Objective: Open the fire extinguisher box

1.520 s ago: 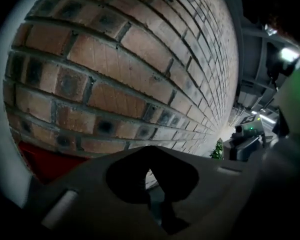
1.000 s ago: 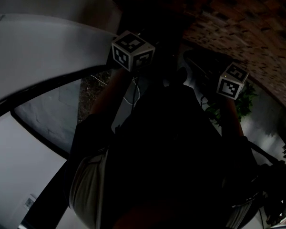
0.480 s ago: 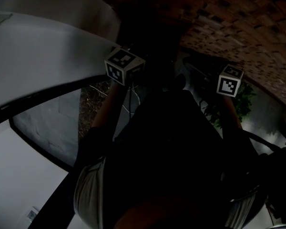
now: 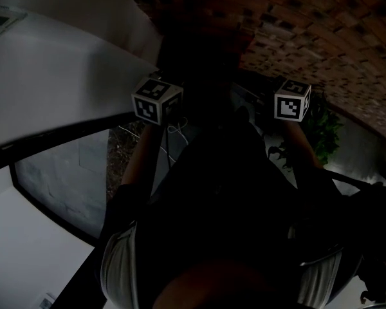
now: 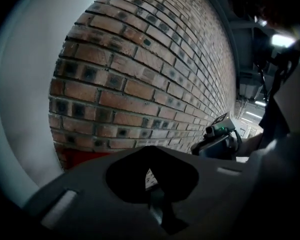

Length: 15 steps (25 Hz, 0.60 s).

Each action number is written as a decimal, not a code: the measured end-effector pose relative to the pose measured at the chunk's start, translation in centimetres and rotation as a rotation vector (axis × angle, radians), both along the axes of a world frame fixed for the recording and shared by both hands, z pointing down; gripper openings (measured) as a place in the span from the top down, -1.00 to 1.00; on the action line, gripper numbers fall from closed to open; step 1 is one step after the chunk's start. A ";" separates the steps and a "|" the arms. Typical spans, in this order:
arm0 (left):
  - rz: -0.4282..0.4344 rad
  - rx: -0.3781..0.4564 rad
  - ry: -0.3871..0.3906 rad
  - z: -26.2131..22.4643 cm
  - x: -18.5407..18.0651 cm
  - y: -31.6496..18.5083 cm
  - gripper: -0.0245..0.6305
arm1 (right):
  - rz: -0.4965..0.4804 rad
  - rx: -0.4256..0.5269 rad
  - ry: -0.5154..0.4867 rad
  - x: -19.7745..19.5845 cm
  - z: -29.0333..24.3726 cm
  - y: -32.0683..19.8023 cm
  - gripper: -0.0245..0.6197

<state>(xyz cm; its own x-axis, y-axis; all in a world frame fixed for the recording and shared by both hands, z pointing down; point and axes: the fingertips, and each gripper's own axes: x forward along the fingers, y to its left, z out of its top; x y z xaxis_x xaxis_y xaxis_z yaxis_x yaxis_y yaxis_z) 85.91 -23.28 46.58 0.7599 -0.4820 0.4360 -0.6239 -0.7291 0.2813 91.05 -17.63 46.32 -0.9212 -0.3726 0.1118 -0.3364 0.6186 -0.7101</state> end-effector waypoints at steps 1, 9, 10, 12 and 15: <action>-0.003 -0.008 -0.005 0.1 -0.4 0.3 0.92 | -0.002 -0.009 -0.009 -0.4 0.1 0.3 0.92; -0.047 -0.010 -0.003 -0.4 -0.4 0.5 0.92 | -0.020 -0.020 -0.057 -0.6 -0.2 0.1 0.92; -0.058 -0.001 -0.005 -0.6 -0.2 0.5 0.92 | -0.029 -0.015 -0.058 -0.4 -0.4 0.0 0.92; -0.075 0.019 -0.005 -1.1 0.6 0.5 0.92 | -0.050 0.002 -0.058 0.2 -0.7 -0.3 0.92; -0.093 0.037 -0.018 -1.2 2.4 0.4 0.92 | -0.066 0.028 -0.042 2.1 -1.0 -0.3 0.92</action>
<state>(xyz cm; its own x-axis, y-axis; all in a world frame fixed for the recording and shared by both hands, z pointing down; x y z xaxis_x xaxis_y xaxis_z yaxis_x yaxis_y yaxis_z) 88.27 -22.86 45.34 0.7031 -0.5663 0.4302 -0.6943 -0.6774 0.2431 93.19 -17.98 45.30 -0.9477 -0.3129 0.0630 -0.2641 0.6580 -0.7052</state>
